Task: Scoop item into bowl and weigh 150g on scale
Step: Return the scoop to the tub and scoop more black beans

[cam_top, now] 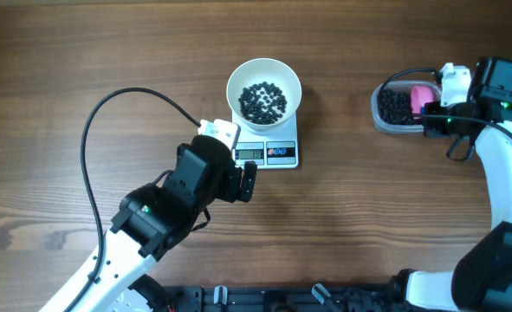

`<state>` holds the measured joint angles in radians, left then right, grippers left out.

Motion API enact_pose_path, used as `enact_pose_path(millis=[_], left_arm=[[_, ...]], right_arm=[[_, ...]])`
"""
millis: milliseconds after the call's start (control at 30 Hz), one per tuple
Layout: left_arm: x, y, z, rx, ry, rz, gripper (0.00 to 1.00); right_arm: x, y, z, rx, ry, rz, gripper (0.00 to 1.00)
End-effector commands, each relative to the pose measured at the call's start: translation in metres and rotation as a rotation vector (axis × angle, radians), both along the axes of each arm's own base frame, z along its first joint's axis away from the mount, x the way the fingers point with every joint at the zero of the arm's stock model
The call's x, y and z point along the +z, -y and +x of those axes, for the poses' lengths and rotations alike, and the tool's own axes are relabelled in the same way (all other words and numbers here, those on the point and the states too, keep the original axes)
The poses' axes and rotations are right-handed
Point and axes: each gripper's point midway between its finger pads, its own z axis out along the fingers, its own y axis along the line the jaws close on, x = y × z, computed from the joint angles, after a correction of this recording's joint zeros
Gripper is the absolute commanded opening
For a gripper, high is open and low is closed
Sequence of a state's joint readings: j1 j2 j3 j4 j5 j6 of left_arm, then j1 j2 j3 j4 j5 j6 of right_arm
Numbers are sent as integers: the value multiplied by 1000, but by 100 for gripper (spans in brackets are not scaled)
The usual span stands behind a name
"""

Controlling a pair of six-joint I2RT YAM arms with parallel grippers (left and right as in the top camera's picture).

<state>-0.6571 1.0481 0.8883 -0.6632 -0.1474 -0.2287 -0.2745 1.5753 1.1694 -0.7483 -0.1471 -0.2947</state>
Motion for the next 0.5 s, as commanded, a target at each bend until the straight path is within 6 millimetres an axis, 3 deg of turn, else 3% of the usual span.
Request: enact_pose_path(millis=[0,300,467], left_arm=[[1,0,0,-12,3,3,100],[1,0,0,-12,3,3,100],[1,0,0,-12,3,3,100]], right_arm=[[-15,-42,-2,108,-44,177,4],[-6,-46,-10,133,-37,227,4],[-1,-37,-10,100,-6,305,4]])
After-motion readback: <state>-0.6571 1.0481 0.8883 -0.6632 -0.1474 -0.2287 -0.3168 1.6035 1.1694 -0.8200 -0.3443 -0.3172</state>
